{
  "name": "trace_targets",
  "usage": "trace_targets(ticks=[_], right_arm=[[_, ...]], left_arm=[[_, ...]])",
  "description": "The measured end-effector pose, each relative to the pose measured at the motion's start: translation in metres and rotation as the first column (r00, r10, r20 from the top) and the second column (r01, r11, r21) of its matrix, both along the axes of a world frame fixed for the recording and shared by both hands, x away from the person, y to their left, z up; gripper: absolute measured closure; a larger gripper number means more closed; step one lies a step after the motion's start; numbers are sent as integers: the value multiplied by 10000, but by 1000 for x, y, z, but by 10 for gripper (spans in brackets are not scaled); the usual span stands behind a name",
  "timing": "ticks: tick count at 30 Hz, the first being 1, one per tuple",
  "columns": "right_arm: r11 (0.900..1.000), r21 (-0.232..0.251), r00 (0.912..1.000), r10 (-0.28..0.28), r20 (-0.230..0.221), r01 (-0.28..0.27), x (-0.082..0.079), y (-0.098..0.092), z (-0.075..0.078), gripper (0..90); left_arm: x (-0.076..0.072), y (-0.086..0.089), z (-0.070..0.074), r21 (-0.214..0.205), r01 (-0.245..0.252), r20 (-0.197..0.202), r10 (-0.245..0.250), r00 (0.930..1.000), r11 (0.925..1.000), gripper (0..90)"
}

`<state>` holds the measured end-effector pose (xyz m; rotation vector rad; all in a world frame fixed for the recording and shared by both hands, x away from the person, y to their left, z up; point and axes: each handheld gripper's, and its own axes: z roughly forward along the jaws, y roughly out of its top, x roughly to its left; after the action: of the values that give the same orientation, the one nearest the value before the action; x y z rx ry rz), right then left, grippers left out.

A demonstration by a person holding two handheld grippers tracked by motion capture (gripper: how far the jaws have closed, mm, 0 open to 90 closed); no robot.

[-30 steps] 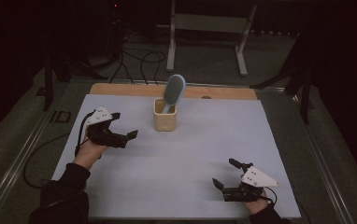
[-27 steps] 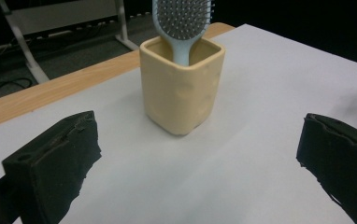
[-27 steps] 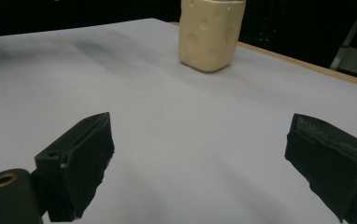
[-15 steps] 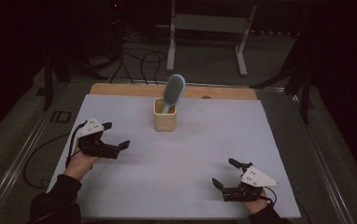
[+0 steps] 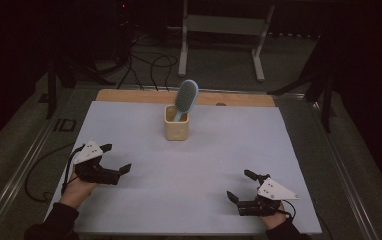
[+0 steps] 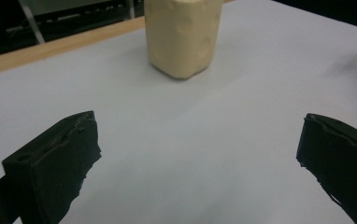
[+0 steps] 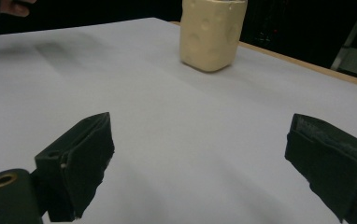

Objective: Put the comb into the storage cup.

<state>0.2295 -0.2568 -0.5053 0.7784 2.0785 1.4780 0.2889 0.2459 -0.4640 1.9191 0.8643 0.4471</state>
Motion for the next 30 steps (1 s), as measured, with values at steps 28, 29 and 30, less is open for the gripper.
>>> trace_targets(ticks=[28,29,30], right_arm=[[9999,-66,9999,108,-46,-109,1,2,0,76],[9999,-57,9999,120,-45,-120,0,2,0,76],[9999,-49,9999,119,-41,-119,0,2,0,75]], left_arm=[[-66,31,-44,-2,-955,-516,953,9941,9954,0],[-68,32,-44,67,-1029,-495,1031,9934,9947,0],[-69,33,-46,136,-1119,-497,1124,9924,9936,0]])
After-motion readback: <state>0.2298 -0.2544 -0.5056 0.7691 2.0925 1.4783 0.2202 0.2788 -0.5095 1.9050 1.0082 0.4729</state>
